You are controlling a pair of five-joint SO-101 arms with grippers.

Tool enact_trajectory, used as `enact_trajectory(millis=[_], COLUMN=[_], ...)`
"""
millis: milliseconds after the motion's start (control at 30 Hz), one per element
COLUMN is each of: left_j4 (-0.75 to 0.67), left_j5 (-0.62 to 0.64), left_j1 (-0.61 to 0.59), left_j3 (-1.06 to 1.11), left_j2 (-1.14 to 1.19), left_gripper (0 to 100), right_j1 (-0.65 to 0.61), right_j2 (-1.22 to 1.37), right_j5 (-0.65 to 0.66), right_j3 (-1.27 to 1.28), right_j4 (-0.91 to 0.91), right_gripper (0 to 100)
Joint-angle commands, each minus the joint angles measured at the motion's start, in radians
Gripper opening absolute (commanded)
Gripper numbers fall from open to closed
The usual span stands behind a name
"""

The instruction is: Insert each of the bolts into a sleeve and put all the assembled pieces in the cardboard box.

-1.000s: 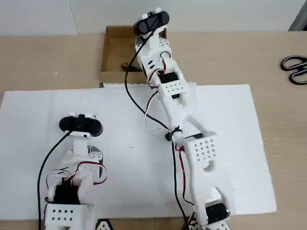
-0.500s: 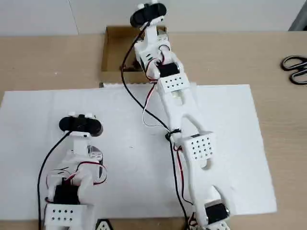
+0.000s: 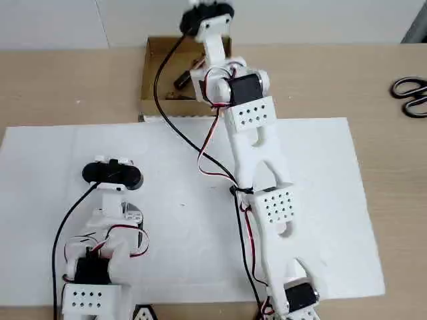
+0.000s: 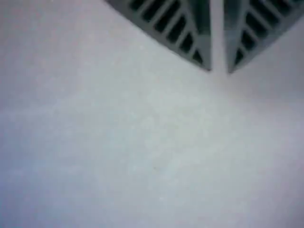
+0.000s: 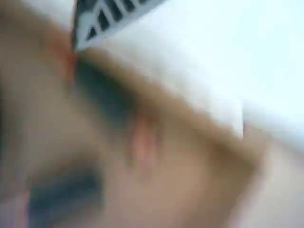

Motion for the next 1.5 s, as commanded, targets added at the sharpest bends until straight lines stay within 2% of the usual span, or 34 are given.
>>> enact_trajectory(millis=[0,167,267,400,500,700,900,1167,1300,1467], left_j4=[-0.018,-0.018,-0.018,-0.018,-0.018,-0.018,-0.018,-0.018,-0.018,-0.018], left_j5=[0.0,0.0,0.0,0.0,0.0,0.0,0.0,0.0,0.0,0.0], left_j1=[-0.005,-0.005,-0.005,-0.005,-0.005,-0.005,-0.005,-0.005,-0.005,-0.005], left_j3=[-0.01,-0.01,-0.01,-0.01,-0.01,-0.01,-0.01,-0.01,-0.008,-0.007], left_j2=[-0.003,-0.003,-0.003,-0.005,-0.005,-0.005,-0.005,-0.005,-0.005,-0.006], left_gripper=[1,1,1,1,1,1,1,1,1,1], right_j1=[0.001,-0.01,-0.027,-0.028,-0.028,-0.028,-0.028,-0.028,-0.027,-0.039], right_j2=[-0.136,-0.18,-0.236,-0.397,-0.57,-0.92,-1.142,-1.181,-1.181,-1.181], right_j5=[-0.011,-0.011,-0.015,-0.015,-0.031,-0.198,-0.376,-0.704,-0.773,-0.79], right_j3=[-0.046,-0.041,0.02,0.199,0.419,0.965,1.344,1.574,1.669,1.798], right_j4=[0.09,0.12,0.124,0.124,0.122,0.114,0.105,0.093,0.033,-0.064], right_gripper=[24.8,24.6,19.2,11.5,12.9,13.8,13.9,13.9,13.9,13.9])
